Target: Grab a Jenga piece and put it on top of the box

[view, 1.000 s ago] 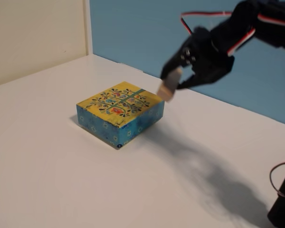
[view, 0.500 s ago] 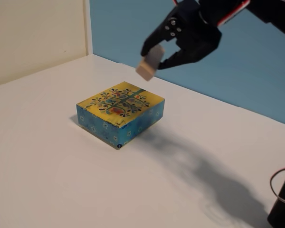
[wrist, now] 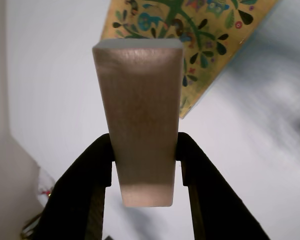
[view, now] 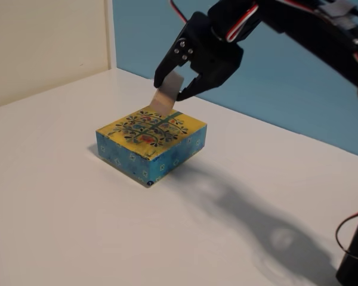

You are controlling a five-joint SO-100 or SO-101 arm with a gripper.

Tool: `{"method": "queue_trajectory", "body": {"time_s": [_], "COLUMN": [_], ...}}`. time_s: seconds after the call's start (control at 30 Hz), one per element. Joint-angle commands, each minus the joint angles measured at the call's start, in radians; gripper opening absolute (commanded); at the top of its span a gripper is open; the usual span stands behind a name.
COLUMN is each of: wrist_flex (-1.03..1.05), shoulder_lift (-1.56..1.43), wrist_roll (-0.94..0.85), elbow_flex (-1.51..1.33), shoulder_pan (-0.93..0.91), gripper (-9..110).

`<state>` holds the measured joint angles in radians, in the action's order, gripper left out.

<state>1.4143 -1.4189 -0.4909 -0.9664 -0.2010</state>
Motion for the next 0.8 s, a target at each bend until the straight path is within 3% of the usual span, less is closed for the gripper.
{"method": "queue_trajectory", "body": {"time_s": [0.0, 0.53, 0.77], "wrist_flex": [0.002, 0.034, 0.227], "shoulder_lift": [0.023, 0.295, 0.538], "wrist_roll": [-0.032, -0.13, -0.135], "elbow_flex": [0.048, 0.245, 0.678], "shoulder_pan": [0.006, -0.037, -0.041], "gripper": [0, 0, 0]}}
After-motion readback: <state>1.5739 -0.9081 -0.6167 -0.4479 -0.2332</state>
